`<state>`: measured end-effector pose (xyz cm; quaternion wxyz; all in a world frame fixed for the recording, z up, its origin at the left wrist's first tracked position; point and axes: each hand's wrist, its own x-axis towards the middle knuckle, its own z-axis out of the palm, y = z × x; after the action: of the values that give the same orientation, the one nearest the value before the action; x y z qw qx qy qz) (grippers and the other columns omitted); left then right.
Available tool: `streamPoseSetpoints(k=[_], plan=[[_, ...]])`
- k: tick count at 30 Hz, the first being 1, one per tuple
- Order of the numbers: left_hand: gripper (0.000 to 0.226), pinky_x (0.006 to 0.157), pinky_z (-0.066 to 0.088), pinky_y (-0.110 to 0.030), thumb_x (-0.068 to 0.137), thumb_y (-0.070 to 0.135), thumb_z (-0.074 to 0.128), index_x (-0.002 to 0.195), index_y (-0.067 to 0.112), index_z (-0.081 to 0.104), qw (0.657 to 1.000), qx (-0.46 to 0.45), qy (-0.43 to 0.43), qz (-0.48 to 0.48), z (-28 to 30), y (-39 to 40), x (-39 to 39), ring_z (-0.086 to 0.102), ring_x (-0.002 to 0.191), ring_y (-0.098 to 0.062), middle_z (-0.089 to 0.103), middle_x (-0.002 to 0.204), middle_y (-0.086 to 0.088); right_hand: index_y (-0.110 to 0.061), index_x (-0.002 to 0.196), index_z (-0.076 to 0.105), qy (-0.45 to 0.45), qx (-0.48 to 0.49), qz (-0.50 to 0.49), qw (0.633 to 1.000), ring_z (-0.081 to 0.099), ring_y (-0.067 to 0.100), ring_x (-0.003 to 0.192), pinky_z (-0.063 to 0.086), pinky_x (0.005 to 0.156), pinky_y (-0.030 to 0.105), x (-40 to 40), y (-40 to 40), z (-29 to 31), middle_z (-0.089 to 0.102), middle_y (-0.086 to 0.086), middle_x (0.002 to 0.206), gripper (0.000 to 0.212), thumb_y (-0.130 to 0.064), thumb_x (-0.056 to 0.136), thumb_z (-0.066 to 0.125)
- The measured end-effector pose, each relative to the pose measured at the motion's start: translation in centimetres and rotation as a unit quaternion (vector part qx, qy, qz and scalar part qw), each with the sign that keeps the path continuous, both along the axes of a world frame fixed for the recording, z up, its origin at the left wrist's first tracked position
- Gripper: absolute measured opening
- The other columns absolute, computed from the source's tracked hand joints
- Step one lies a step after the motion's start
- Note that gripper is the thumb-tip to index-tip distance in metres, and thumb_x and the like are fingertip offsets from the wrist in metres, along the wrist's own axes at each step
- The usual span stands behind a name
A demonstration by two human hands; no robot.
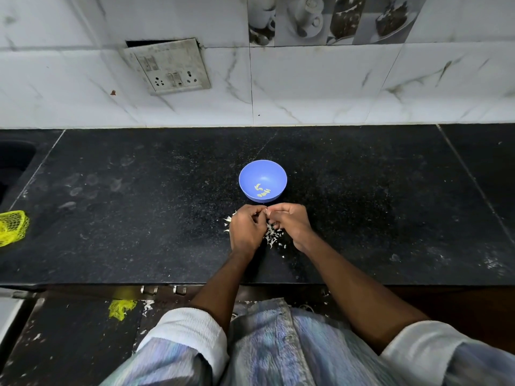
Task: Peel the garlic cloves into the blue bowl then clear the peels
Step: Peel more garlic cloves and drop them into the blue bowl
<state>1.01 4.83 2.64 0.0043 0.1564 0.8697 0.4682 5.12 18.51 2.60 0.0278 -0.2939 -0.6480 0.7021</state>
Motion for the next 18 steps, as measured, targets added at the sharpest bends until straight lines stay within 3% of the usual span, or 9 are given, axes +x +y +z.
streamPoseSetpoints(k=[11,18], plan=[[0.009,0.07,0.06,-0.026,0.091,0.016,0.077,0.091,0.021,0.085,0.995,0.065,-0.069,-0.003,-0.2,0.15,-0.13,0.072,0.07,-0.001,0.078,0.08,0.014,-0.007,0.09,0.077,0.018,0.084,-0.018,0.996,0.067,0.011,0.068,0.054,0.061,0.025,-0.01,0.15,-0.46,0.077,0.012,0.082,0.01,0.002,0.09,0.072],[0.008,0.069,0.06,-0.027,0.09,0.021,0.077,0.093,0.022,0.085,0.997,0.034,-0.061,-0.01,-0.75,-0.07,-0.55,0.072,0.07,0.0,0.078,0.079,0.012,-0.006,0.092,0.079,0.027,0.169,0.01,0.985,0.066,-0.002,0.064,0.051,0.066,0.015,-0.11,0.38,-0.33,0.075,-0.001,0.076,0.014,0.005,0.089,0.071]])
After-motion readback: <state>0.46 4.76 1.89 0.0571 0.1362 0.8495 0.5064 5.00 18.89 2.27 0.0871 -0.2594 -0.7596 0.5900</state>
